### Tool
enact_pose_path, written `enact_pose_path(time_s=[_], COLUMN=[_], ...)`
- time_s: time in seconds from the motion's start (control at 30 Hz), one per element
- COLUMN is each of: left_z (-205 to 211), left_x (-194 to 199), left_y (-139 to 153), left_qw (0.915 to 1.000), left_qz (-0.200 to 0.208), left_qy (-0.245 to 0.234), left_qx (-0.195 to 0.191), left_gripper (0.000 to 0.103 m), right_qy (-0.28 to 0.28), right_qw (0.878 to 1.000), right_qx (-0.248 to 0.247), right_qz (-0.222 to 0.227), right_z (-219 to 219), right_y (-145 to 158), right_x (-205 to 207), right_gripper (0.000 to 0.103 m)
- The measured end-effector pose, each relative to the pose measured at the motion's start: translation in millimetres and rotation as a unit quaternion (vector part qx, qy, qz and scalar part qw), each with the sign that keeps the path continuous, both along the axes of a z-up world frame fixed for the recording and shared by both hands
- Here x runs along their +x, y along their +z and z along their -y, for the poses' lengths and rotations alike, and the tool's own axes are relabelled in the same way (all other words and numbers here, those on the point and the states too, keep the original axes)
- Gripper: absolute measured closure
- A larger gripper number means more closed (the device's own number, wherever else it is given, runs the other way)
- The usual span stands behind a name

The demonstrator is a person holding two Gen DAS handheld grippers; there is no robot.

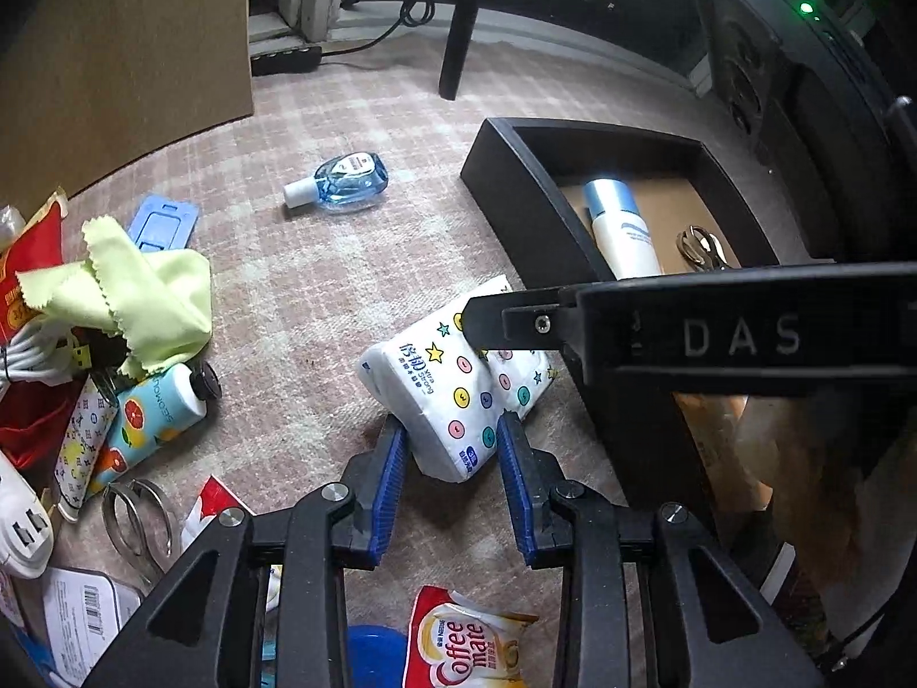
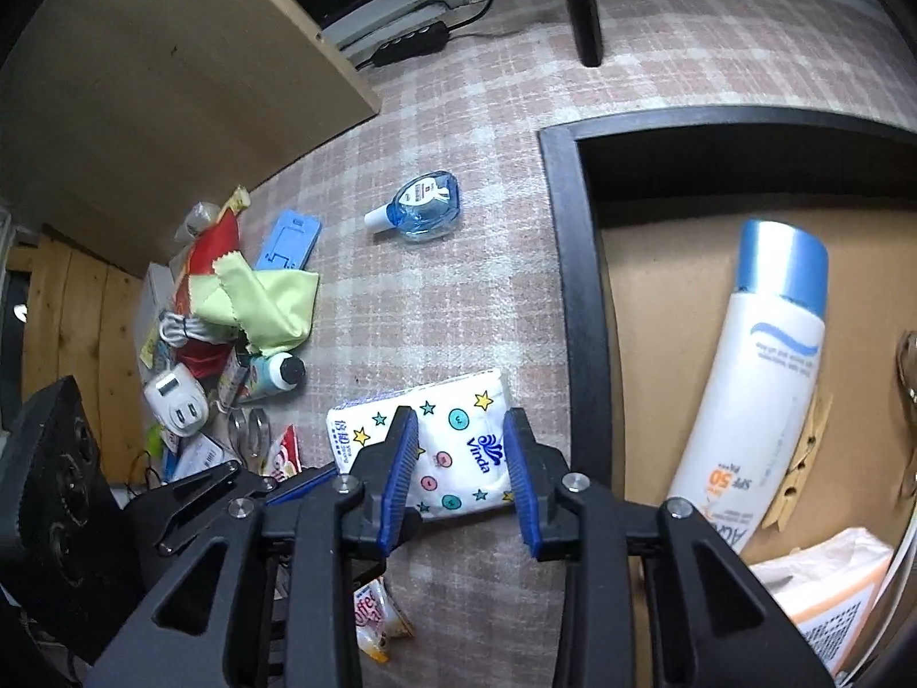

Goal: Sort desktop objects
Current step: 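Lower the polka-dot tissue pack into the tray and open the right gripper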

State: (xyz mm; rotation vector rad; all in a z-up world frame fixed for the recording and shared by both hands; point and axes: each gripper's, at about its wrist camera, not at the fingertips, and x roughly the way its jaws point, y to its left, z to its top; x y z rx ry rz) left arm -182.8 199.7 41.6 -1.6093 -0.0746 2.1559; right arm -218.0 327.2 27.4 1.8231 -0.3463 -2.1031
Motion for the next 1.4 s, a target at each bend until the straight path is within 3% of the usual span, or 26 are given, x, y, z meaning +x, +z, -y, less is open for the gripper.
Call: enact_pose_path(time_s=[0.2, 0.27, 0.43, 0.63, 0.8, 0.87, 1.03, 1.17, 1.27, 1.4], left_z=[3.0, 3.1, 6.4, -11.4, -47.6, -60.4, -95.1, -126.1, -153.6, -162.2], left_x=[-0.1, 0.3, 2.1, 4.6, 4.4, 0.6, -9.2, -12.9, -8.2, -5.1], left_y=[1.1, 2.4, 15.1, 39.3, 61.5, 69.0, 81.5, 88.2, 95.5, 95.3], left_qw=[1.0000, 1.0000, 0.9997, 0.9993, 0.9973, 0.9963, 0.9942, 0.9905, 0.9862, 0.9861], left_qz=[0.002, 0.000, -0.009, -0.031, -0.066, -0.073, -0.086, -0.071, -0.085, -0.093], left_qy=[0.003, 0.007, 0.015, -0.001, -0.028, -0.036, -0.059, -0.101, -0.134, -0.136], left_qx=[0.003, 0.004, 0.015, 0.023, 0.014, 0.025, 0.025, 0.061, 0.044, 0.022], left_gripper=[0.072, 0.072, 0.075, 0.075, 0.075, 0.075, 0.075, 0.077, 0.077, 0.077], right_qy=[0.012, 0.004, -0.005, -0.017, -0.035, -0.041, -0.081, -0.106, -0.126, -0.132], right_qw=[1.000, 1.000, 0.998, 0.998, 0.997, 0.996, 0.994, 0.991, 0.989, 0.988], right_qx=[-0.021, -0.024, -0.056, -0.064, -0.065, -0.073, -0.063, -0.074, -0.037, -0.004], right_qz=[0.009, 0.012, 0.022, 0.000, -0.021, -0.024, -0.042, -0.038, -0.062, -0.075], right_z=[7.0, 6.9, 0.7, -15.0, -52.5, -68.6, -104.2, -133.8, -153.9, -173.5], right_y=[-2.1, -2.3, 2.4, 27.7, 54.1, 61.1, 71.8, 74.4, 84.3, 90.1], right_x=[-0.8, -0.5, 6.1, 14.4, 23.3, 27.8, 32.6, 32.6, 37.2, 42.9], right_gripper=[0.051, 0.051, 0.055, 0.055, 0.057, 0.068, 0.069, 0.069, 0.069, 0.069])
